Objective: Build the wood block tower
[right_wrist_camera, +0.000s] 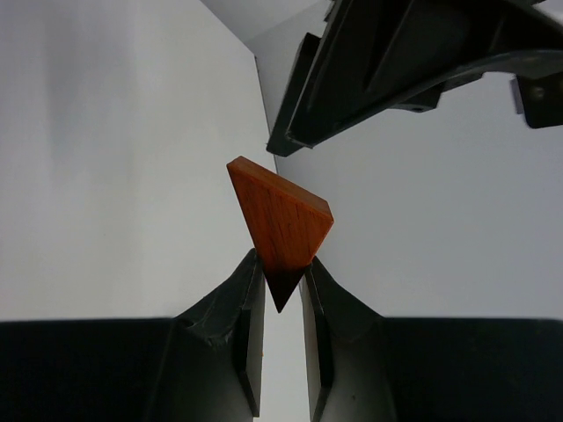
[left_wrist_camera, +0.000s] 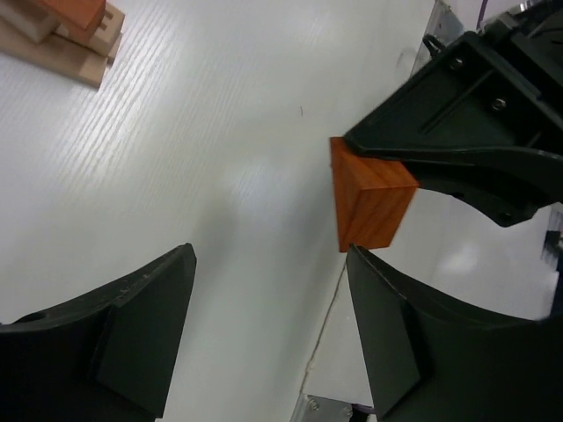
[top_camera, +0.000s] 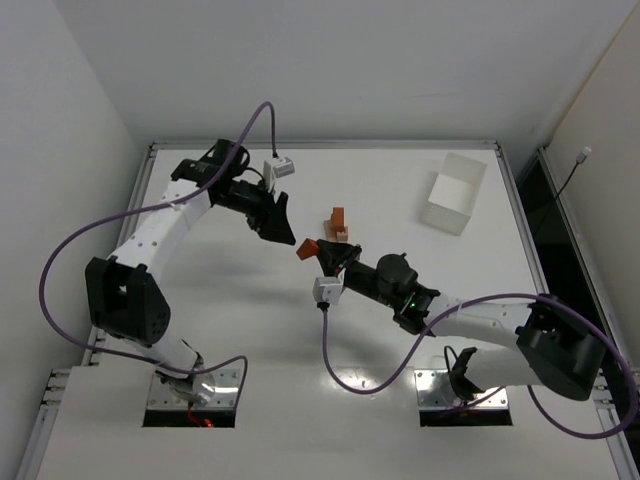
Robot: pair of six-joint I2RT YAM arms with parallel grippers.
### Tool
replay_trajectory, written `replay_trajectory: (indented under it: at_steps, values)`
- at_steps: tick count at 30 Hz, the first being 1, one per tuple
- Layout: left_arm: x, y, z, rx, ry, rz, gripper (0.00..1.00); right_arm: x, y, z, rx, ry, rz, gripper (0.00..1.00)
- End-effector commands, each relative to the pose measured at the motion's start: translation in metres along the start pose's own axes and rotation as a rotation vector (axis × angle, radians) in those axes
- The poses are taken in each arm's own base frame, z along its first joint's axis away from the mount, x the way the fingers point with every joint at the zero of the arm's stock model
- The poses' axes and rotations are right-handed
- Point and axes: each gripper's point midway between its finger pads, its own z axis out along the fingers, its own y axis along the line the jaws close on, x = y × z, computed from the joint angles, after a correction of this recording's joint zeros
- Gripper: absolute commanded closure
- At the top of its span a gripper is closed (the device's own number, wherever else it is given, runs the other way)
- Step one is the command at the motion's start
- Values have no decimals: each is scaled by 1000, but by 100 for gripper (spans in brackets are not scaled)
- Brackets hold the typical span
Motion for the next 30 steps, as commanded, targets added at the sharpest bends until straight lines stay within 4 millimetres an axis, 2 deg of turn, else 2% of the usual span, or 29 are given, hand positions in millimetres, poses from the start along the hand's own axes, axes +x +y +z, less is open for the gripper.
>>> replay_trajectory:
  at_steps: [1, 10, 12, 14, 20, 24, 27, 30]
  values:
    - [-22, -26, -14, -43, -53, 181, 32, -15, -17, 3, 50, -54, -27, 100]
    - [-34, -50, -13, -57, -57, 272, 30, -8, -4, 2, 5, -31, -21, 100]
    - [-32, -59, -6, -35, -45, 298, 30, -9, -9, 3, 19, -28, -22, 100]
    - [-35, -65, -3, -26, -36, 315, 30, -7, -6, 4, 11, -23, -21, 100]
    - [-35, -76, 4, -13, -22, 335, 30, -8, -10, 9, 20, -28, -23, 100]
    - [-33, -73, 11, -11, -2, 327, 30, -5, -7, 10, 16, -16, -21, 100]
    - [-31, -71, 15, -21, 14, 327, 30, -7, -16, 11, 46, -19, -24, 100]
    - [-31, -66, 18, -41, 22, 324, 30, -7, -16, 11, 46, -19, -24, 100]
